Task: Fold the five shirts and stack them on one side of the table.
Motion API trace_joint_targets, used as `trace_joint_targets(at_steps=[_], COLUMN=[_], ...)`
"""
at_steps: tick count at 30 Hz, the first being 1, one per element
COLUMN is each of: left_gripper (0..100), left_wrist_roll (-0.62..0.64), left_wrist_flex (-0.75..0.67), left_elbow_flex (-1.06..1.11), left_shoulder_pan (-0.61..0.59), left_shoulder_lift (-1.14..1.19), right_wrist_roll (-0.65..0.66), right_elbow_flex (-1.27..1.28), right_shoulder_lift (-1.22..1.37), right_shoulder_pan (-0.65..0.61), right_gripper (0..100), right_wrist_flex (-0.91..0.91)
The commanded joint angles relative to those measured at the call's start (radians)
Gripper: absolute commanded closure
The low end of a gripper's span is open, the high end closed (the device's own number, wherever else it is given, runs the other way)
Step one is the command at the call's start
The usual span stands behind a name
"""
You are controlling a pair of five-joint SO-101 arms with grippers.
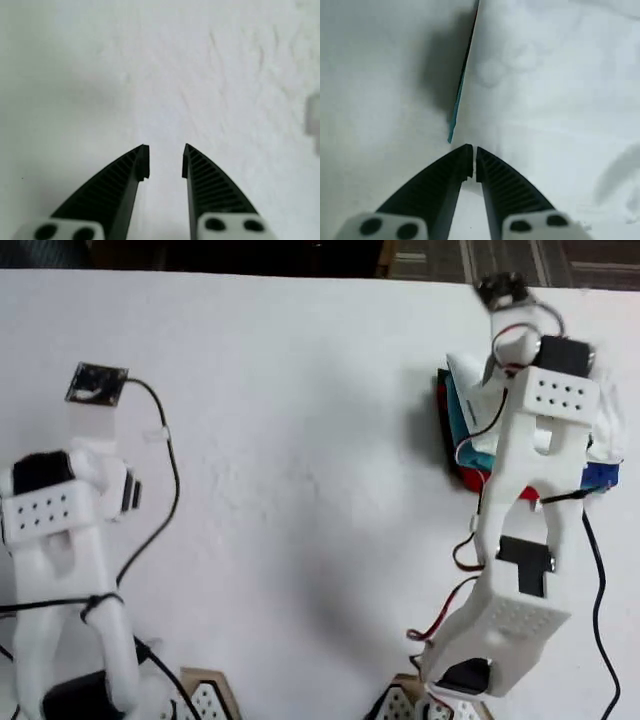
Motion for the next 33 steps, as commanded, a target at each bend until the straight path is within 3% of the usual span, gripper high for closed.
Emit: trace_joint_targets(at_steps=[1, 8, 17, 22, 28, 33], left_gripper=[87, 87, 87, 87, 87, 87], left_wrist_roll=[-0.005, 0.000, -0.006, -0.044, -0.048, -0.048], left_wrist_flex=[-0.063, -0.078, 0.020, -0.054, -0.089, -0.089], left_elbow_flex=[0.067, 0.096, 0.031, 0.157, 0.381, 0.615], left_shoulder_pan=[-0.008, -0.008, -0.012, -0.011, -0.005, 0.023], left_shoulder_lift=[-0.066, -0.077, -0.078, -0.137, -0.428, -0.687], right_wrist_roll=[-0.009, -0.029, -0.164, -0.169, -0.167, -0.166], right_elbow_flex=[0.137, 0.213, 0.296, 0.671, 1.198, 1.507], right_shoulder_lift=[-0.070, -0.111, -0.633, -0.963, -1.293, -1.580], right_shoulder_pan=[0.010, 0.002, -0.067, -0.148, -0.202, -0.226], right_gripper=[98.0, 98.0, 98.0, 98.0, 97.8, 97.9], right_wrist_flex=[-0.082, -0.151, 0.004, -0.110, -0.357, -0.417])
